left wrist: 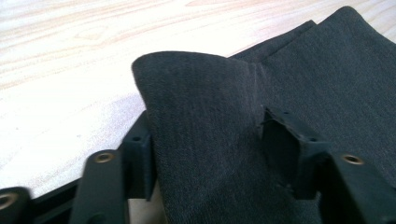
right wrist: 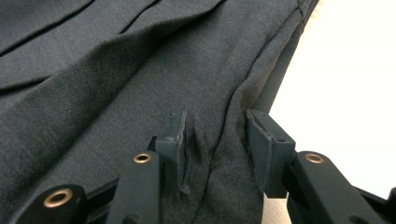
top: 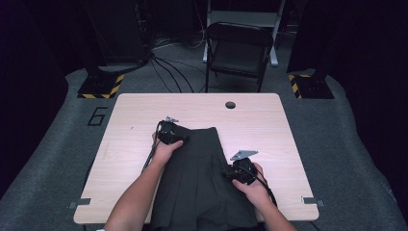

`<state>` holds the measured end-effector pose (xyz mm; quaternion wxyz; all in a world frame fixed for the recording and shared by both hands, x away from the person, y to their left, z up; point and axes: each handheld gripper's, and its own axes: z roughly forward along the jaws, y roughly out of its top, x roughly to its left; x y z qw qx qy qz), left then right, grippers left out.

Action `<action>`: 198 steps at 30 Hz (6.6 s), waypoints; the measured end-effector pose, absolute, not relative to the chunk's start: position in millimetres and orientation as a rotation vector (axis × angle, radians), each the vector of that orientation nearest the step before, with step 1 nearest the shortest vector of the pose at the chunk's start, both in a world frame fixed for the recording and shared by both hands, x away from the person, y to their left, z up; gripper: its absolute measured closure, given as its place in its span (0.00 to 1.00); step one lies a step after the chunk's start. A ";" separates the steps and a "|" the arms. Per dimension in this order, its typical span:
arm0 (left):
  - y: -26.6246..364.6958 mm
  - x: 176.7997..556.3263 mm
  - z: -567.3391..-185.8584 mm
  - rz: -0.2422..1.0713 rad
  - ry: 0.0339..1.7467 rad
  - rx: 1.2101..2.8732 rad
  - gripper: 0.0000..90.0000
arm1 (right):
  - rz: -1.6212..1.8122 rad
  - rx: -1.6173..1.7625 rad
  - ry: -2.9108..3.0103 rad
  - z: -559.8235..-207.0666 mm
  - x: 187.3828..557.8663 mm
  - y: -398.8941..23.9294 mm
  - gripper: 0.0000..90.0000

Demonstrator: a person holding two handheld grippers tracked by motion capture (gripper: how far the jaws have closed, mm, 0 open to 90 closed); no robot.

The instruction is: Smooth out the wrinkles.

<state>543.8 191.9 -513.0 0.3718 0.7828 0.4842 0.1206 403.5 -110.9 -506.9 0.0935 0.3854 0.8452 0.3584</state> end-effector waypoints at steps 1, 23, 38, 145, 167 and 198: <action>192.2 544.0 -512.0 0.303 1.249 2.005 0.50 | 1.068 1.120 2.501 -507.3 404.1 -111.6 0.65; 192.5 538.5 -486.9 0.353 1.202 1.943 0.93 | 1.069 1.112 2.491 -506.4 402.5 -113.5 0.60; 181.3 546.0 -449.3 0.412 1.120 1.937 0.93 | 1.098 1.065 2.410 -494.3 397.9 -113.2 0.58; 233.2 363.7 -429.8 0.198 0.723 1.936 0.94 | 0.999 0.986 2.598 -509.7 388.9 -75.4 0.66; 232.8 341.5 -479.8 0.093 0.773 2.044 0.94 | 1.005 1.004 2.585 -510.0 387.9 -76.0 0.67; 213.7 390.9 -501.7 0.188 0.775 2.146 0.94 | 0.987 1.122 2.502 -509.8 418.9 -85.3 0.65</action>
